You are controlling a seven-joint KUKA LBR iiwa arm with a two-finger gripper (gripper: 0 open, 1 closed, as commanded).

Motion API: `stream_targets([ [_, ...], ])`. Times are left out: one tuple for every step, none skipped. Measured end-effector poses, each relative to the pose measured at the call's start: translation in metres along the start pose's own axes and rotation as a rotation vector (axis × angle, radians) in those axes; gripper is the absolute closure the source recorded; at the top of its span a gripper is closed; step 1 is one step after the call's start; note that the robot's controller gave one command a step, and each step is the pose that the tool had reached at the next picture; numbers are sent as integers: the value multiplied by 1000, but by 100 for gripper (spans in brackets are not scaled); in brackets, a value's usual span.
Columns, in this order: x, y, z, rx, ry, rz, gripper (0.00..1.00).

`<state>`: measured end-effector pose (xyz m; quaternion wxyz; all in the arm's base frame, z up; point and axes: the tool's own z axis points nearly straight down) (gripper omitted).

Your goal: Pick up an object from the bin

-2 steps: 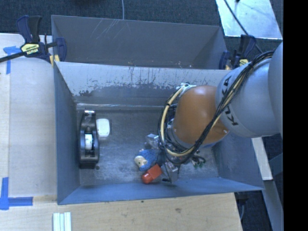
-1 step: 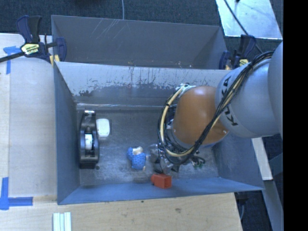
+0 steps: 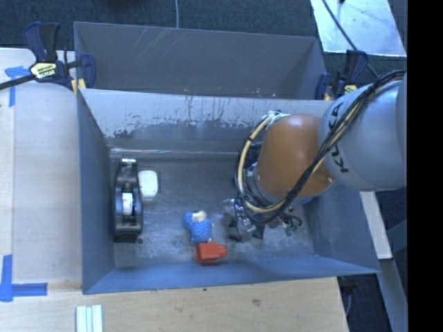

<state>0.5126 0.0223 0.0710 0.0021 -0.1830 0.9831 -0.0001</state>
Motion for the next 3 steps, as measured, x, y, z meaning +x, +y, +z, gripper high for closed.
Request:
stream_targets([
  [16,-29,-80,4,-5,1,100],
  [43,-65,-123,4,-3,-25,100],
  [58,-140,-162,7,-2,-47,100],
])
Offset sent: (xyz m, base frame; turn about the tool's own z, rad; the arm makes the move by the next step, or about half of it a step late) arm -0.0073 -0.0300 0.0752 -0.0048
